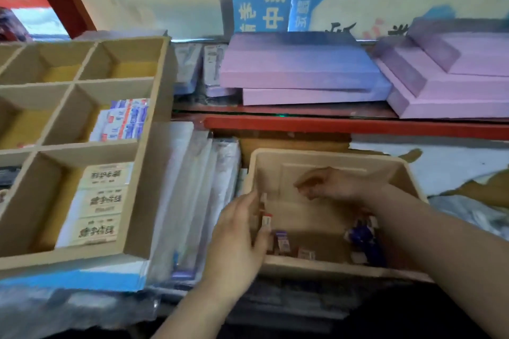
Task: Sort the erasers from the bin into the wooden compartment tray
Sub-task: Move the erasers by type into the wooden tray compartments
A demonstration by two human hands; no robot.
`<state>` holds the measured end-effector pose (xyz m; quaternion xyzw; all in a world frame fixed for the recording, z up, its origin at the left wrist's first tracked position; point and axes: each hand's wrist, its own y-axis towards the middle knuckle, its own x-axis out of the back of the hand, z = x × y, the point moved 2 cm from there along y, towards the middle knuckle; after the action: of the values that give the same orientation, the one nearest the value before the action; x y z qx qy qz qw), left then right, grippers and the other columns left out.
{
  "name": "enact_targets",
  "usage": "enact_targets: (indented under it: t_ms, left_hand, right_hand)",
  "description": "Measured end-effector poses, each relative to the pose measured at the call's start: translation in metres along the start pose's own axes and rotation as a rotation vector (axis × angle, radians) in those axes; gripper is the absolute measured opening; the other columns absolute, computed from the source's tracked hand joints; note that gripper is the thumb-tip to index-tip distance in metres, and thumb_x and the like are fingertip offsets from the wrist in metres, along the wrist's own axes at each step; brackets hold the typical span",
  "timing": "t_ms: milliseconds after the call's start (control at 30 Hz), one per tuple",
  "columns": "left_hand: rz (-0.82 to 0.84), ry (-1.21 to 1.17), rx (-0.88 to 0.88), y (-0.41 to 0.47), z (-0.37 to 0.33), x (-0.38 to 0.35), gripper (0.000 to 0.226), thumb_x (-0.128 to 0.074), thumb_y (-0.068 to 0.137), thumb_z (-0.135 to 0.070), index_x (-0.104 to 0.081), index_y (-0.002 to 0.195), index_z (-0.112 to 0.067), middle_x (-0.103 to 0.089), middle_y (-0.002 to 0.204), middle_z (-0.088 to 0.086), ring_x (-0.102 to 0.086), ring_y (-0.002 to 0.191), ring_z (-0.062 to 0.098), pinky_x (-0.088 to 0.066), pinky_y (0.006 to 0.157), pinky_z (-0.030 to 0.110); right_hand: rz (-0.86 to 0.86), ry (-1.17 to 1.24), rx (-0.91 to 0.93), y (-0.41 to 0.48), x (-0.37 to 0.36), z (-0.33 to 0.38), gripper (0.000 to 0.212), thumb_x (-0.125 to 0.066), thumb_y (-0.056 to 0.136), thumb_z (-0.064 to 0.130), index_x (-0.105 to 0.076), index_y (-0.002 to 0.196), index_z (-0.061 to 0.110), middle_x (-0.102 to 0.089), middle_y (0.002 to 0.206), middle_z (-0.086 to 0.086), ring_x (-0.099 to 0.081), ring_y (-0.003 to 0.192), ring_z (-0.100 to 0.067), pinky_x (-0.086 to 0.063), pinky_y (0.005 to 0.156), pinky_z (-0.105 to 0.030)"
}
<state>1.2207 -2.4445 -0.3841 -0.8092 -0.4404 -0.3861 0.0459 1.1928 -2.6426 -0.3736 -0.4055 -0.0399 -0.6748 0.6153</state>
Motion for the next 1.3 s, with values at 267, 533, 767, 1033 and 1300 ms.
enact_targets:
  t_ms: [267,533,767,1033,1300]
  left_hand:
    - [0.051,0.132,0.131,-0.002,0.049,-0.048,0.065,-0.040,0.080,-0.037,-0.039,0.136,-0.004,-0.041,0.140,0.015,-0.041,0.127,0.030,-0.021,0.104,0.030]
    - [-0.025,0.141,0.037,0.000,0.053,-0.052,0.056,-0.038,0.081,-0.033,-0.030,0.132,-0.013,-0.050,0.131,0.020,-0.044,0.120,0.026,-0.028,0.099,0.025]
    - [-0.035,0.176,0.014,0.000,0.054,-0.054,0.057,-0.041,0.079,-0.033,-0.033,0.131,-0.010,-0.048,0.132,0.020,-0.036,0.119,0.023,-0.026,0.097,0.026]
    - [-0.037,0.202,0.033,-0.001,0.052,-0.054,0.057,-0.041,0.077,-0.034,-0.034,0.129,-0.013,-0.047,0.134,0.018,-0.034,0.120,0.022,-0.025,0.097,0.027]
    - [-0.038,0.213,0.025,-0.001,0.051,-0.054,0.053,-0.040,0.076,-0.034,-0.037,0.125,-0.014,-0.048,0.132,0.020,-0.035,0.119,0.022,-0.025,0.098,0.026]
  right_hand:
    - [0.434,-0.384,-0.267,0.057,-0.046,-0.071,0.051,-0.055,0.087,0.033,-0.040,0.134,0.021,-0.042,0.138,-0.002,-0.046,0.122,-0.020,-0.041,0.099,-0.028]
    - [0.569,0.052,-0.234,0.067,-0.099,-0.085,0.042,-0.049,0.092,0.017,-0.041,0.133,0.014,-0.050,0.112,0.009,-0.049,0.103,-0.008,-0.045,0.079,-0.006]
    - [0.562,0.272,-0.201,0.064,-0.108,-0.086,0.042,-0.053,0.090,0.020,-0.041,0.131,0.020,-0.049,0.110,0.017,-0.049,0.090,0.007,-0.041,0.063,0.004]
    - [0.589,0.152,-0.072,0.063,-0.113,-0.067,0.019,-0.044,0.094,0.011,-0.057,0.107,0.005,-0.062,0.088,0.003,-0.062,0.078,-0.007,-0.049,0.058,-0.015]
    - [0.559,0.156,-0.110,0.066,-0.127,-0.079,0.025,-0.047,0.092,0.019,-0.054,0.069,0.012,-0.056,0.069,-0.003,-0.049,0.058,-0.010,-0.043,0.057,-0.019]
